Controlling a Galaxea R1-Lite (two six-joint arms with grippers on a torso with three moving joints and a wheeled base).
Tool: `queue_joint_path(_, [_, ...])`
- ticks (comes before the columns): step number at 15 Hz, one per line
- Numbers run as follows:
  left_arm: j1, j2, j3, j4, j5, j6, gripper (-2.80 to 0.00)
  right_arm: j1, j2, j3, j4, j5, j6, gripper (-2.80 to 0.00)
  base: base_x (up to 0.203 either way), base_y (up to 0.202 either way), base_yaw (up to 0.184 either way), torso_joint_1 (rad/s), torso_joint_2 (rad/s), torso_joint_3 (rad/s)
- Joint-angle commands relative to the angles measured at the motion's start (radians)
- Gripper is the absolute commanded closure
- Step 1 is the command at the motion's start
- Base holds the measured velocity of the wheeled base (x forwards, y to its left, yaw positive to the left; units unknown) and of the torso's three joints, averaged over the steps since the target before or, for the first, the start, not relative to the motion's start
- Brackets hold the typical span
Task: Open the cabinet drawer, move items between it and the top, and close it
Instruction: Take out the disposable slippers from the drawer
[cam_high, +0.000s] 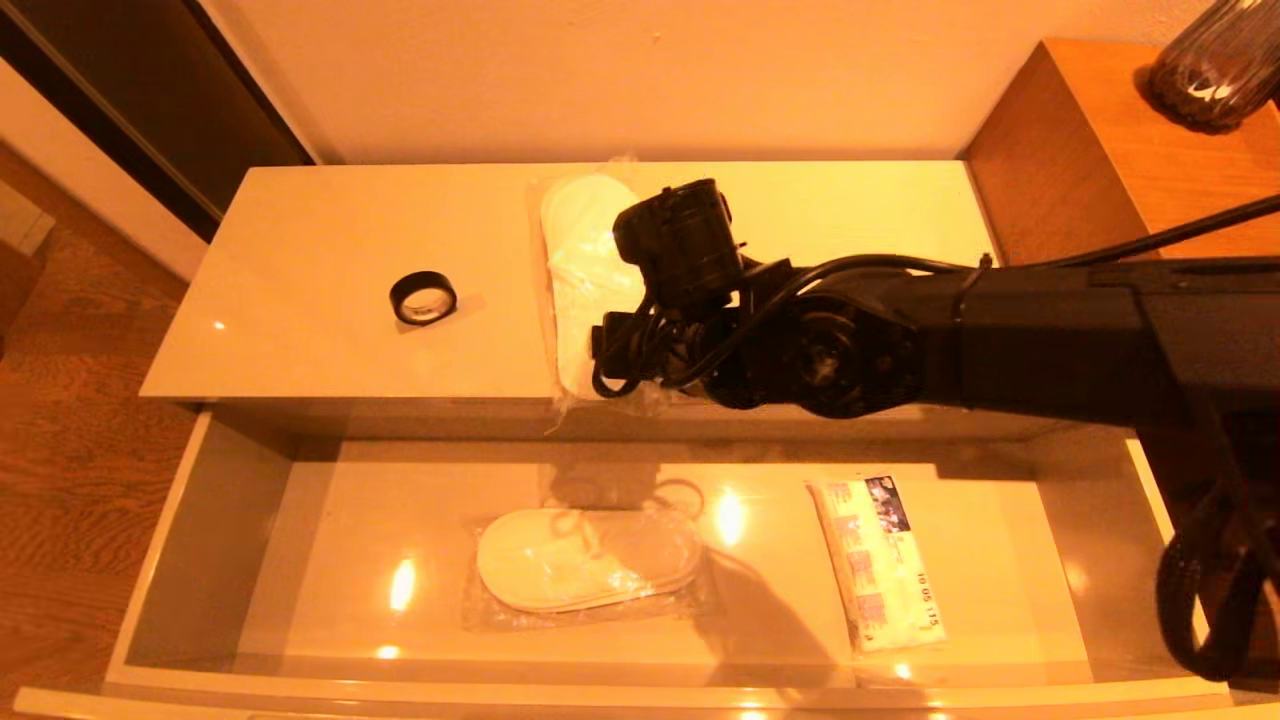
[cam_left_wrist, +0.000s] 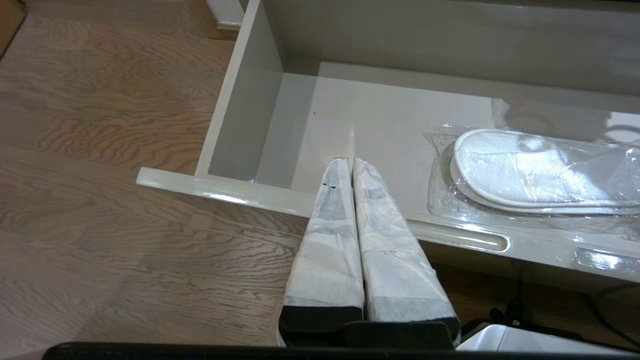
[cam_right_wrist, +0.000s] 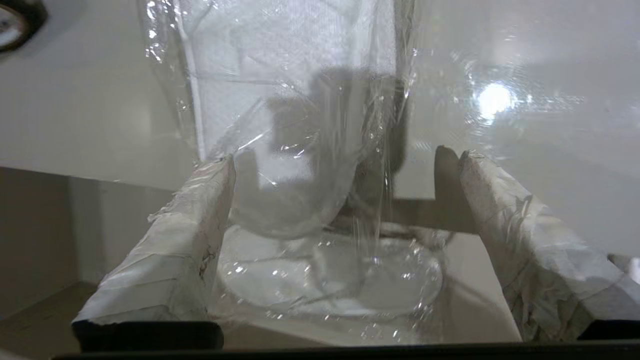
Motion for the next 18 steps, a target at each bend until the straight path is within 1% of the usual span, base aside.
queue_joint_path(1, [0.0, -0.039, 0.001, -0.001, 0.001, 0.0, 0.0, -0.004, 0.055, -0.002, -0.035, -0.021, -0.02, -2.8, 0.0, 0.0, 0.0, 0.0, 0.0, 0.0])
queue_joint_path(2, [0.0, -0.039, 0.002, -0.001, 0.001, 0.0, 0.0, -0.005, 0.067, -0.002, -0.064, -0.025, -0.036, -2.8, 0.0, 0.0, 0.0, 0.0, 0.0, 0.0])
queue_joint_path(5, [0.002, -0.039, 0.001, -0.001, 0.001, 0.0, 0.0, -0.005, 0.092, -0.003, -0.097, -0.033, -0.043, -2.8, 0.0, 0.0, 0.0, 0.0, 0.0, 0.0])
queue_joint_path(7, [0.0, -0.039, 0.002, -0.001, 0.001, 0.0, 0.0, -0.005, 0.1, -0.003, -0.115, -0.069, -0.048, -2.8, 0.0, 0.0, 0.0, 0.0, 0.0, 0.0])
queue_joint_path(8, [0.0, -0.039, 0.0, -0.001, 0.001, 0.0, 0.0, -0.005, 0.1, -0.003, -0.115, -0.08, -0.051, 0.0, 0.0, 0.0, 0.0, 0.0, 0.0, 0.0])
queue_joint_path(18, [0.0, -0.039, 0.002, -0.001, 0.001, 0.0, 0.0, -0.017, 0.062, 0.008, -0.103, -0.1, -0.05, 0.0, 0.0, 0.0, 0.0, 0.0, 0.0, 0.0])
